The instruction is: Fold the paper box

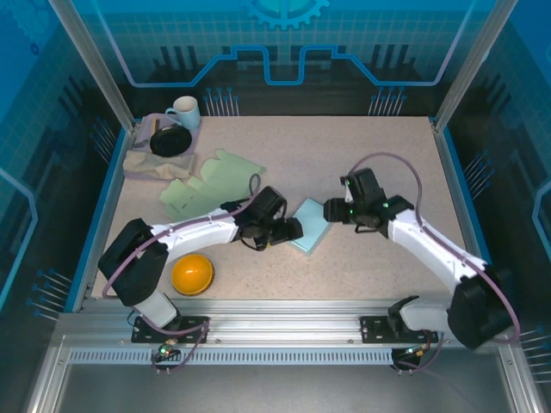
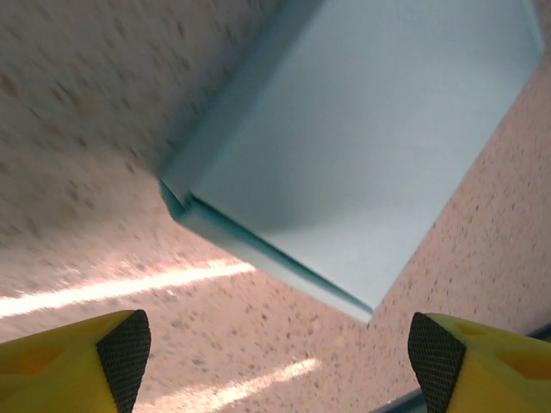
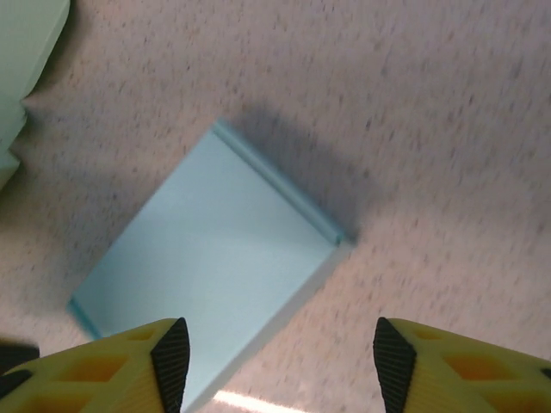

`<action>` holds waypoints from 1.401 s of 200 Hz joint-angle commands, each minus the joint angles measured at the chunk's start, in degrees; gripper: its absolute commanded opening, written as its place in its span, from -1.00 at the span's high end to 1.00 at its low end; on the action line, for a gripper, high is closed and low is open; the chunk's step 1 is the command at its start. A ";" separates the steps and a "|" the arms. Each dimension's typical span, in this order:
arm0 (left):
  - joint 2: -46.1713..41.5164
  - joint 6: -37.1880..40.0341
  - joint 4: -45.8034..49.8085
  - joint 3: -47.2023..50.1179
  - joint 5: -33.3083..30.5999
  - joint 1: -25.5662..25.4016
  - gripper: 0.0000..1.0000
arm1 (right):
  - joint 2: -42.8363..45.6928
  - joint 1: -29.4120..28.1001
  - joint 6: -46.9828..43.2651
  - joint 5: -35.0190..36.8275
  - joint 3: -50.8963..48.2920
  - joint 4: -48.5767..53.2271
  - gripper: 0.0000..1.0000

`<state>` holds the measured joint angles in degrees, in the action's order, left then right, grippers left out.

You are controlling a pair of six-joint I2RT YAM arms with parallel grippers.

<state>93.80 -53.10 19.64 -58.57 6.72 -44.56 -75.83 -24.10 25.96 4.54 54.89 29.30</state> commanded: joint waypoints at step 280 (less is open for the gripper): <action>67.17 3.55 -0.45 -89.79 13.23 8.61 -0.48 | -33.39 25.21 11.23 -6.30 16.30 -13.35 -0.23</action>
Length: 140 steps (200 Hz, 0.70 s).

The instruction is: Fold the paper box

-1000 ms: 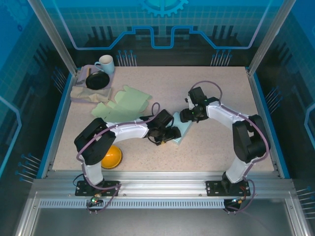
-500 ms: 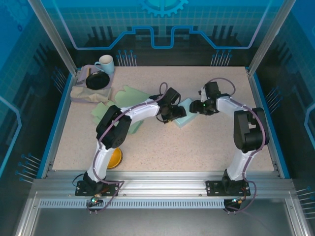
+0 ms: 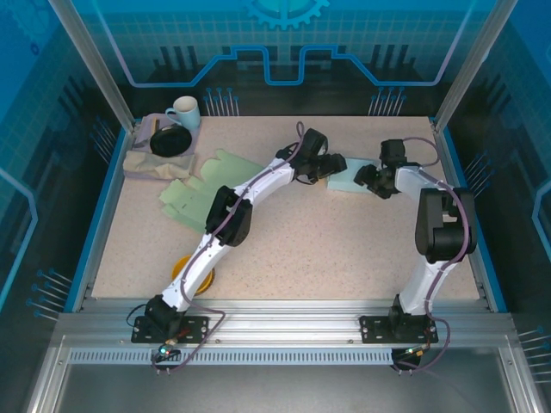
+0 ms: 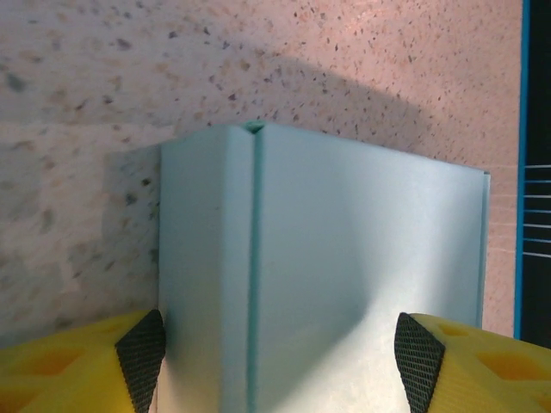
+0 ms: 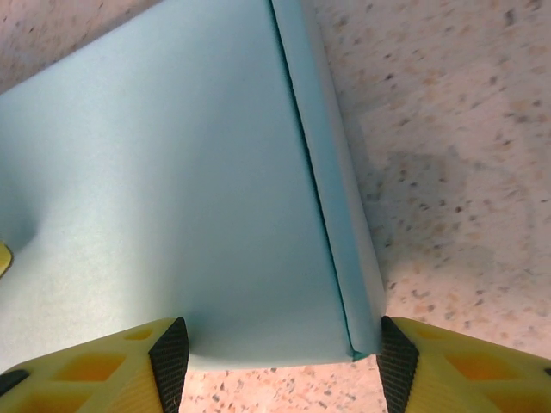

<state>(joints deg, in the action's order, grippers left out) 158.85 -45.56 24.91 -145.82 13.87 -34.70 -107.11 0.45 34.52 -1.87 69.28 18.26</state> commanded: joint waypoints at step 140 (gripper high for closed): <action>-51.57 17.26 18.36 42.82 -22.44 9.86 -0.63 | 26.15 -11.73 -9.78 14.27 2.35 14.27 -0.29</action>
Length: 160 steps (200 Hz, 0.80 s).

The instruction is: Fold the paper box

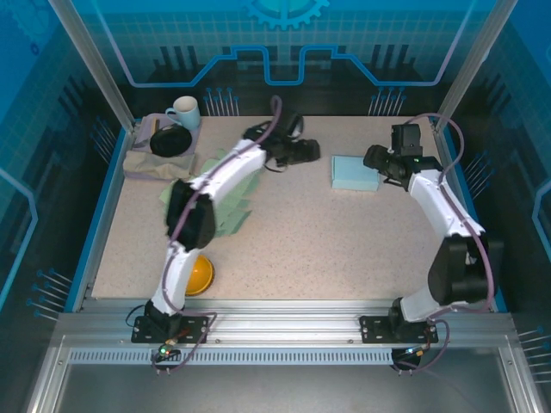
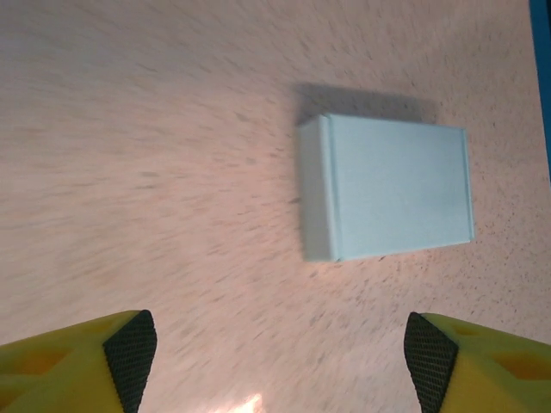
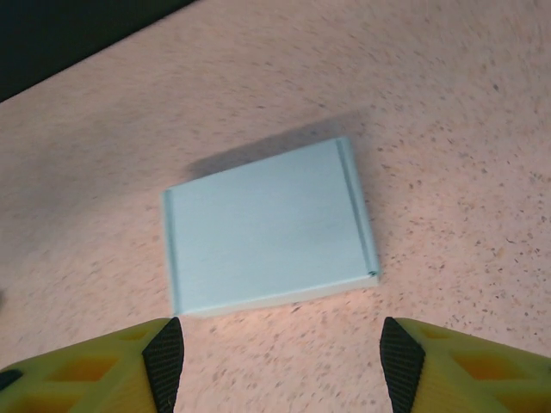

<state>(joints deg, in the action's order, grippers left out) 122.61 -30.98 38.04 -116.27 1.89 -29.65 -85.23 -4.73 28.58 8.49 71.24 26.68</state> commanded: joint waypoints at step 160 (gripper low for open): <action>-38.13 -13.46 -23.22 72.63 8.33 43.69 -0.62 | 1.82 -32.01 -7.13 5.96 4.39 10.06 -0.29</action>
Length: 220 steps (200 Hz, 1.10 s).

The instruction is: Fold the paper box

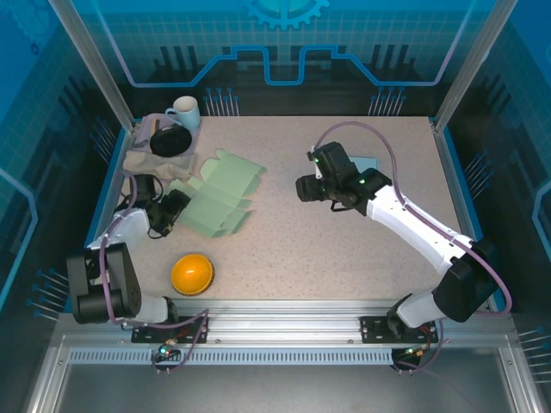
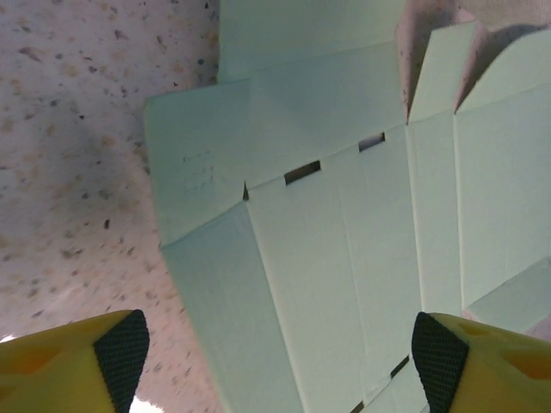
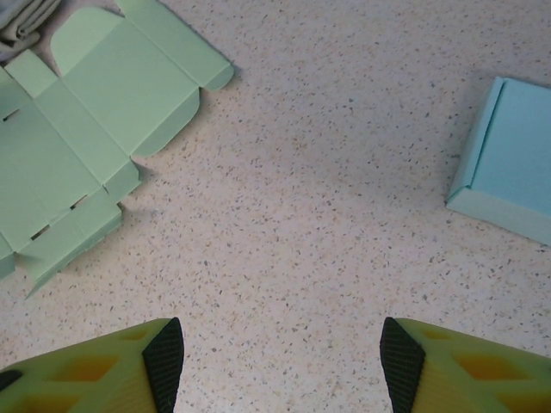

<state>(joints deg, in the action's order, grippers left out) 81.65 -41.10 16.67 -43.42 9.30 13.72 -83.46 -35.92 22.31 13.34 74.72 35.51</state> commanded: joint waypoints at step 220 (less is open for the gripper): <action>-10.57 34.36 18.99 -35.69 6.26 -30.66 1.00 | 13.81 2.65 -8.33 8.38 2.82 7.32 -0.32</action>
<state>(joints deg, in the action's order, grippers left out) 72.12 -23.57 22.68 -75.24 13.50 -9.98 -76.23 -35.35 17.67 18.33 75.77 40.42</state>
